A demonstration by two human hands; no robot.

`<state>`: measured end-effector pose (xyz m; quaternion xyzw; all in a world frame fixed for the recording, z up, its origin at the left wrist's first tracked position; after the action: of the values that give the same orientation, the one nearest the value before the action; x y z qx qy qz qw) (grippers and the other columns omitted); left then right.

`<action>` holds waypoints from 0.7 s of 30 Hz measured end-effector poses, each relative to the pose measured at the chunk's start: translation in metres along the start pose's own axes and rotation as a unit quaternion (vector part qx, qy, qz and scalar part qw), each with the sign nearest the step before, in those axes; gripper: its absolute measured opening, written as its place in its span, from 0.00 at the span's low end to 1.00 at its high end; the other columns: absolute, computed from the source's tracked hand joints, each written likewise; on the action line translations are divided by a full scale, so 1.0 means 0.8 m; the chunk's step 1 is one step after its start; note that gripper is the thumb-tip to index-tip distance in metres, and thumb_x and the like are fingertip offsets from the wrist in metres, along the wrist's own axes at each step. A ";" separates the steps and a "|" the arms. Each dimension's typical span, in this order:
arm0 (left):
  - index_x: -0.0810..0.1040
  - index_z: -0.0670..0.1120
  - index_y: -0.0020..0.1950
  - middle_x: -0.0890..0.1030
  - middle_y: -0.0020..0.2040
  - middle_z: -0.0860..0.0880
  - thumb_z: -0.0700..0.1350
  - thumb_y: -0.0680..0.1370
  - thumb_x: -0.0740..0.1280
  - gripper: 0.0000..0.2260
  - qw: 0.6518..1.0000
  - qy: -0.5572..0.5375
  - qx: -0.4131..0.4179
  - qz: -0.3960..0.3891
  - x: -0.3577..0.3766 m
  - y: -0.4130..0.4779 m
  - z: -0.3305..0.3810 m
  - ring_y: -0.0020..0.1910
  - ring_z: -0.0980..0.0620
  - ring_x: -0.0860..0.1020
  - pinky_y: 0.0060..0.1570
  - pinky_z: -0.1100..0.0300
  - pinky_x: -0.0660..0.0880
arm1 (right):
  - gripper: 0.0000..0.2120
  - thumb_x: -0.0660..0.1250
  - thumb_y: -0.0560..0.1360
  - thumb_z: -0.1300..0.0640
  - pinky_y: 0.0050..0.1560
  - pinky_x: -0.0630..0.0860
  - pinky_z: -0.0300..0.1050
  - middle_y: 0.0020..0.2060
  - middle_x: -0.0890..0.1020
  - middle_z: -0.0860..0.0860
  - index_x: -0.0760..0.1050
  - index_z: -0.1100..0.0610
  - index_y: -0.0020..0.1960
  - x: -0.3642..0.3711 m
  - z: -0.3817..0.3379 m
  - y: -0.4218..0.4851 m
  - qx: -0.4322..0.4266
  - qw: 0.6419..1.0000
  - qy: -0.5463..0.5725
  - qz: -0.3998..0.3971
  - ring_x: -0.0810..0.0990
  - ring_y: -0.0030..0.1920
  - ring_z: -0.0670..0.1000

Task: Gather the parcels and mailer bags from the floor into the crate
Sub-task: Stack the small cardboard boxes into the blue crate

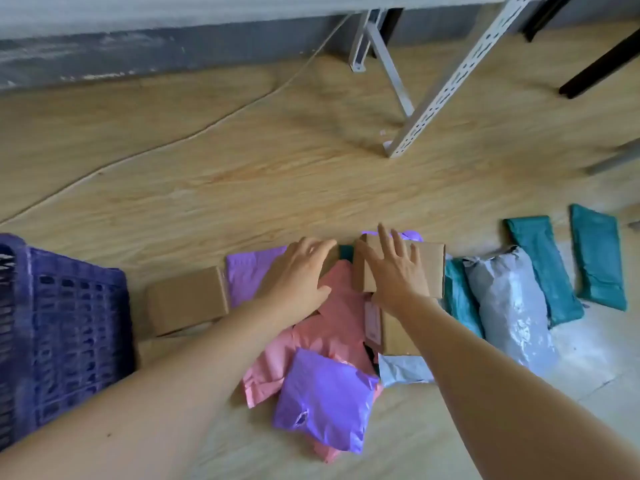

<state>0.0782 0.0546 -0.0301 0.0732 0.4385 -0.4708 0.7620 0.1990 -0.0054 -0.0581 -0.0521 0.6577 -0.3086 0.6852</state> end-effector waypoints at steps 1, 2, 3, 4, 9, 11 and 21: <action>0.58 0.50 0.75 0.63 0.71 0.50 0.44 0.75 0.66 0.31 1.000 0.008 -0.004 -0.004 0.009 0.004 -0.007 0.69 0.49 0.64 0.64 0.52 0.67 | 0.45 0.71 0.70 0.52 0.73 0.52 0.61 0.76 0.40 0.56 0.45 0.46 0.76 0.012 -0.002 0.011 0.005 1.000 -0.019 -0.015 0.42 0.76 0.59; 0.58 0.50 0.75 0.63 0.71 0.50 0.45 0.75 0.66 0.31 1.000 -0.001 -0.012 0.007 0.015 0.008 -0.017 0.69 0.49 0.64 0.64 0.52 0.68 | 0.47 0.72 0.69 0.52 0.72 0.52 0.63 0.76 0.38 0.56 0.44 0.46 0.76 0.020 -0.004 0.021 0.011 0.999 -0.027 -0.023 0.40 0.76 0.60; 0.58 0.50 0.75 0.63 0.71 0.50 0.45 0.75 0.66 0.31 1.000 -0.001 -0.019 0.006 0.025 0.011 -0.027 0.69 0.49 0.65 0.64 0.51 0.68 | 0.49 0.73 0.69 0.52 0.72 0.51 0.65 0.75 0.37 0.56 0.42 0.45 0.76 0.032 -0.004 0.030 0.014 0.998 -0.048 -0.037 0.39 0.76 0.60; 0.58 0.50 0.75 0.63 0.71 0.49 0.45 0.75 0.66 0.31 1.000 -0.003 -0.025 0.001 0.031 0.013 -0.033 0.69 0.49 0.65 0.64 0.52 0.68 | 0.51 0.74 0.68 0.52 0.71 0.50 0.67 0.75 0.35 0.57 0.40 0.44 0.76 0.040 -0.004 0.037 0.015 0.997 -0.061 -0.053 0.38 0.76 0.61; 0.59 0.50 0.74 0.63 0.70 0.50 0.44 0.75 0.67 0.30 0.999 -0.023 -0.039 0.000 0.056 0.008 -0.075 0.69 0.50 0.64 0.64 0.51 0.67 | 0.56 0.75 0.65 0.51 0.69 0.50 0.70 0.75 0.35 0.57 0.36 0.41 0.75 0.079 -0.012 0.070 0.014 0.992 -0.095 -0.079 0.37 0.76 0.61; 0.60 0.50 0.74 0.62 0.71 0.51 0.45 0.75 0.66 0.28 0.998 -0.021 -0.052 -0.013 0.062 0.002 -0.094 0.70 0.50 0.64 0.64 0.52 0.67 | 0.54 0.74 0.65 0.50 0.69 0.51 0.71 0.75 0.36 0.57 0.37 0.41 0.75 0.086 -0.015 0.078 0.008 0.993 -0.093 -0.074 0.38 0.76 0.61; 0.64 0.50 0.72 0.64 0.69 0.50 0.45 0.75 0.66 0.25 0.996 -0.042 -0.081 -0.019 0.057 -0.003 -0.140 0.68 0.49 0.66 0.64 0.53 0.67 | 0.50 0.74 0.62 0.49 0.68 0.60 0.60 0.72 0.51 0.63 0.48 0.43 0.74 0.035 -0.009 0.088 0.060 0.995 -0.080 0.006 0.55 0.70 0.65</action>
<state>0.0169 0.0822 -0.1306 -0.0176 0.4441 -0.4509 0.7740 0.2158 0.0396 -0.1166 -0.0315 0.5810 -0.3388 0.7394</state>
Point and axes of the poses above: each hand's wrist, its own y-axis towards the middle knuckle, its own x-axis out of the palm, z = x × y, the point moved 10 cm from there along y, towards the middle knuckle
